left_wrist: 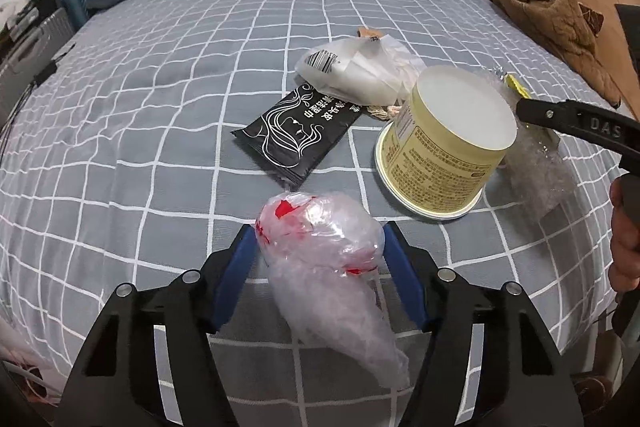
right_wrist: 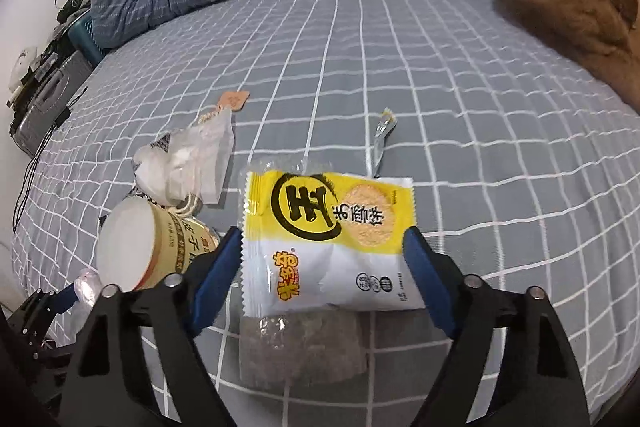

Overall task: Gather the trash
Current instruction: 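Grasp the clear plastic bag with the left tool while the right tool grasps the yellow snack packet, then carry the clear bag with the left tool while the right tool carries the yellow packet to the bin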

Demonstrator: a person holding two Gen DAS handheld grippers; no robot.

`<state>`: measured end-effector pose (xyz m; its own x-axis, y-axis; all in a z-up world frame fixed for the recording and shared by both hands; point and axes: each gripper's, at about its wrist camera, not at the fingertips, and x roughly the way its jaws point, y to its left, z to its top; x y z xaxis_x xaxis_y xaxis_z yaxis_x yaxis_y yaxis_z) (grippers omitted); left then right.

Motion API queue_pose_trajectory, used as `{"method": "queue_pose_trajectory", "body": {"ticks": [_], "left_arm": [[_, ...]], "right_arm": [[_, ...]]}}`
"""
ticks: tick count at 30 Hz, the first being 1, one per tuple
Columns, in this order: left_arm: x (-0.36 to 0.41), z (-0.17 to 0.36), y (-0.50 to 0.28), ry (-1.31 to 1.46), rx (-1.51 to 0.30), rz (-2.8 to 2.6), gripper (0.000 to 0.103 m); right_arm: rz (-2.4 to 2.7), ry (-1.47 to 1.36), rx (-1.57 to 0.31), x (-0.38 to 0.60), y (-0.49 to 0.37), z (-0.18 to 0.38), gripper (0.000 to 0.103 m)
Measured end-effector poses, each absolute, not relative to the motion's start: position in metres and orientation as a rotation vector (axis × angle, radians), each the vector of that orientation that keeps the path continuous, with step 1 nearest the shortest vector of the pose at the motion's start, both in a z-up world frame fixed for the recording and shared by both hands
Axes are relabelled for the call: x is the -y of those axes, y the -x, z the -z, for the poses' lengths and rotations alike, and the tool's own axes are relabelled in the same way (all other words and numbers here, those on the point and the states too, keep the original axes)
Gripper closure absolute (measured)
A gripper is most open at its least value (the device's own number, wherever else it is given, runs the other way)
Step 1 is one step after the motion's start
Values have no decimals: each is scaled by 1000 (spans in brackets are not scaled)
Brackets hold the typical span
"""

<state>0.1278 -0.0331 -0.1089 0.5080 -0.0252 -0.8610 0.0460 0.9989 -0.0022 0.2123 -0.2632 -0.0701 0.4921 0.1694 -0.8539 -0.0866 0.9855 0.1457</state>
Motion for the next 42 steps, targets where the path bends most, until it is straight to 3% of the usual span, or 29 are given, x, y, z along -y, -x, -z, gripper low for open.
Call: {"method": "queue_pose_trajectory", "body": {"ticks": [5, 14, 42], "left_arm": [[33, 112, -128, -24, -1032, 40, 41], [33, 113, -127, -20, -1027, 30, 41], [33, 83, -98, -20, -996, 3, 42]], "right_arm": [[-201, -97, -1057, 259, -213, 77, 52], [-208, -100, -1030, 262, -210, 67, 68], [-137, 27, -898, 248, -152, 24, 72]]}}
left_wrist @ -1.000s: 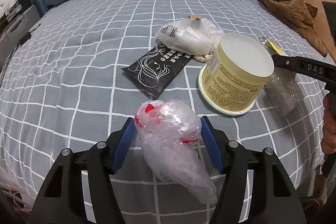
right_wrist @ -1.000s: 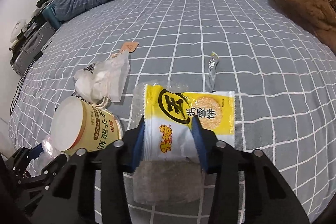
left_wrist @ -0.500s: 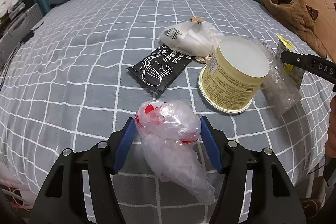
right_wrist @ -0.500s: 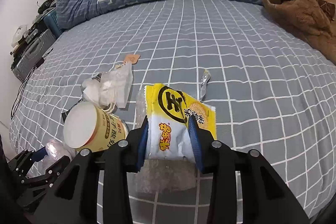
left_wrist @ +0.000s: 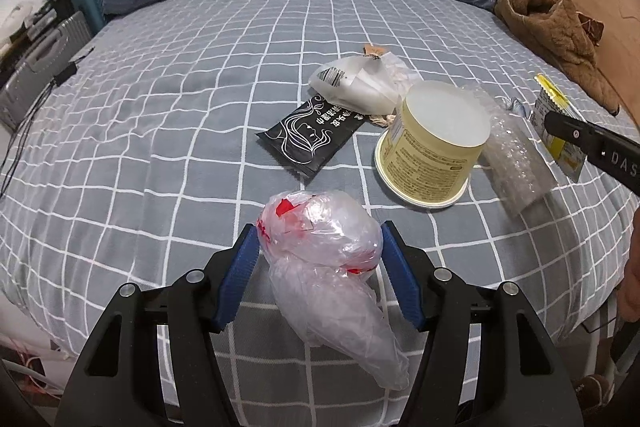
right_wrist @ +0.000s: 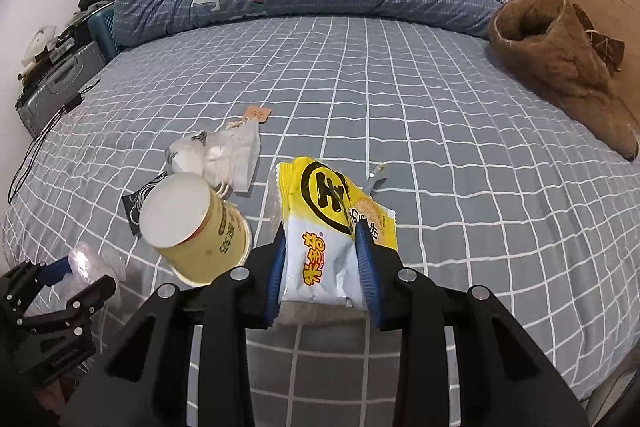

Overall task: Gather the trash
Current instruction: 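Carry the clear bag with the left tool while the right tool carries the yellow packet to the bin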

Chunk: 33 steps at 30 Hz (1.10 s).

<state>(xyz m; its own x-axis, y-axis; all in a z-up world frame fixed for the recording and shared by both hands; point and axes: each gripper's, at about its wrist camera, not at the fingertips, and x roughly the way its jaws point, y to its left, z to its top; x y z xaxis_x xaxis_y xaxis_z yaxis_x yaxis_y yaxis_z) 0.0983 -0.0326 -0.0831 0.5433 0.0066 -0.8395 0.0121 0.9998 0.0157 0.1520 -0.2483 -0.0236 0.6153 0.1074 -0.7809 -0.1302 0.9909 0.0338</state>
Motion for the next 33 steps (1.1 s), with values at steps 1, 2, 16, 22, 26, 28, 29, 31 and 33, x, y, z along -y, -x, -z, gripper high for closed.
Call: {"method": "queue_pose_trajectory", "body": {"ticks": [1, 2, 16, 22, 26, 28, 29, 31, 33], "left_arm": [[32, 82, -97, -22, -995, 2, 42], [32, 80, -95, -23, -994, 1, 42], [32, 66, -72, -26, -984, 1, 42], [33, 58, -63, -22, -975, 1, 42], [33, 52, -56, -20, -967, 3, 42], [34, 49, -53, -18, -962, 3, 42], [34, 47, -51, -17, -960, 4, 42], [34, 45, -47, -16, -957, 5, 42], [34, 42, -43, -15, -956, 6, 42]], "right_arm": [[-136, 30, -895, 248, -150, 23, 72], [-133, 35, -891, 247, -148, 22, 73], [-139, 68, -872, 234, -116, 13, 98], [-146, 56, -864, 236, -104, 4, 98], [-147, 53, -859, 236, -95, -2, 98], [-148, 53, -858, 236, -89, -4, 98], [-148, 53, -858, 236, -87, -5, 98], [-148, 49, -861, 236, -80, -8, 98], [-150, 42, -863, 236, -73, -9, 98]]}}
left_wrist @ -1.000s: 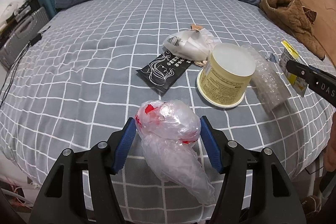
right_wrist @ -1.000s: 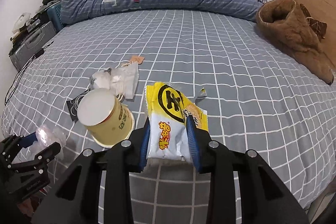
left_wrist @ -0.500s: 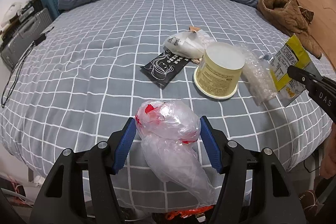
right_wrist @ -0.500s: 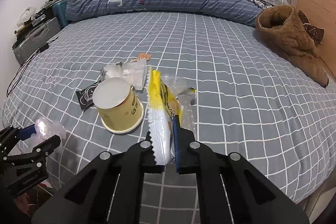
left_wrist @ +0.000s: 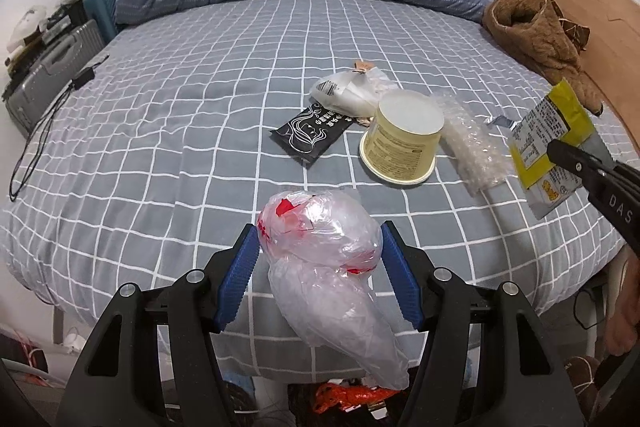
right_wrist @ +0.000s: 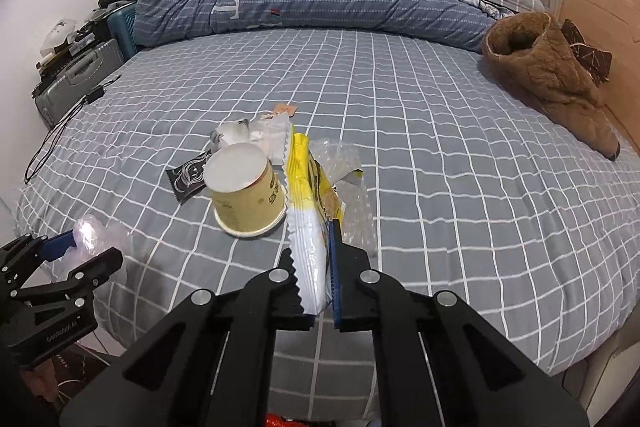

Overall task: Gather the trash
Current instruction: 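Carry the clear bag with the left tool while the right tool carries the yellow packet to the bin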

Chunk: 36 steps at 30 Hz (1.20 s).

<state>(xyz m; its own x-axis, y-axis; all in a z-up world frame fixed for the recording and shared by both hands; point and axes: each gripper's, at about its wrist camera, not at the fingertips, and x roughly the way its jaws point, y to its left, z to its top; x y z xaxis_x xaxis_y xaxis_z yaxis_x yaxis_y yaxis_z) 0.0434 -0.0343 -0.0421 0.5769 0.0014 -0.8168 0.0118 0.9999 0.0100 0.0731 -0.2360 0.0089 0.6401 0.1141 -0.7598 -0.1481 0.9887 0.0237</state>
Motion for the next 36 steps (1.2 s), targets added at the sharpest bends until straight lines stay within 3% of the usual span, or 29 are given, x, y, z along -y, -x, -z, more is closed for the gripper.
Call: {"method": "queue_pose_trajectory", "body": {"ticks": [36], "left_arm": [[41, 26, 49, -16, -945, 30, 42]], "right_arm": [[-160, 40, -914, 218, 49, -14, 98]]}}
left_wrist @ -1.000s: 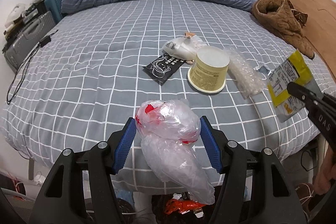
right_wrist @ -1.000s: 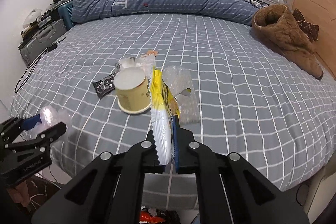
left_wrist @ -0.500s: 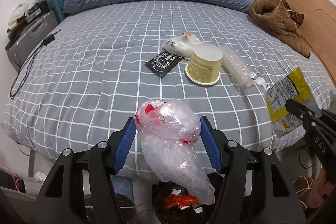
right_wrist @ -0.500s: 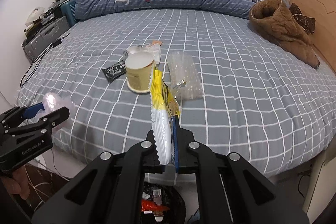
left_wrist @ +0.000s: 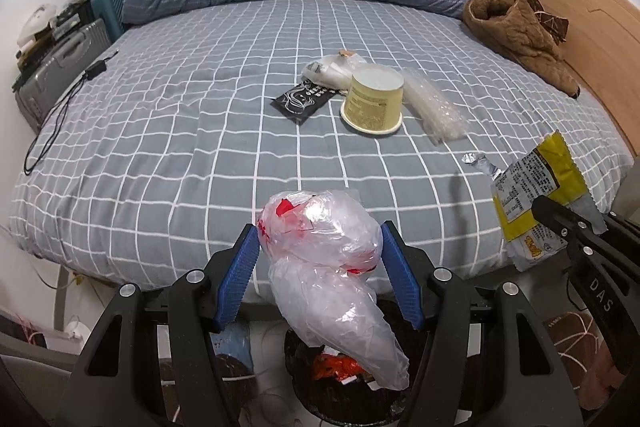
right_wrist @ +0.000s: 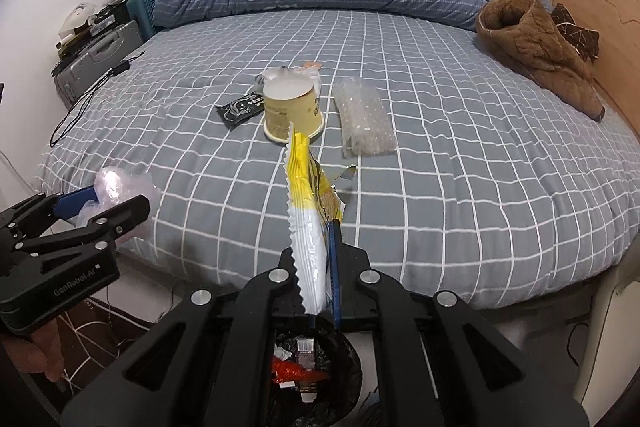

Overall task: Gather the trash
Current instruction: 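Carry the clear bag with the left tool while the right tool carries the yellow packet to the bin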

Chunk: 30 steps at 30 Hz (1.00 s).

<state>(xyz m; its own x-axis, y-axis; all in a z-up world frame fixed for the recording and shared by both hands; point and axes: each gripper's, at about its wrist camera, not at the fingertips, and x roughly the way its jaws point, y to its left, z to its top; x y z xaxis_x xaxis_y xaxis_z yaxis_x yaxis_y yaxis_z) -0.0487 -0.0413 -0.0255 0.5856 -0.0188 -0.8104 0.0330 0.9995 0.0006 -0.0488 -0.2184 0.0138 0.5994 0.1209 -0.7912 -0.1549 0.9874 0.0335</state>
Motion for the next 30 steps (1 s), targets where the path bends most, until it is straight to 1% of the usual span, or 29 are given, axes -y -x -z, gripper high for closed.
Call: {"method": "queue_pose_trajectory", "body": {"ticks": [13, 30], "left_arm": [[41, 35, 81, -2, -969, 35, 42], [42, 71, 108, -4, -1029, 39, 42]], "right_arm": [[-174, 53, -936, 207, 87, -6, 98], [-193, 21, -1025, 198, 111, 32, 98]]}}
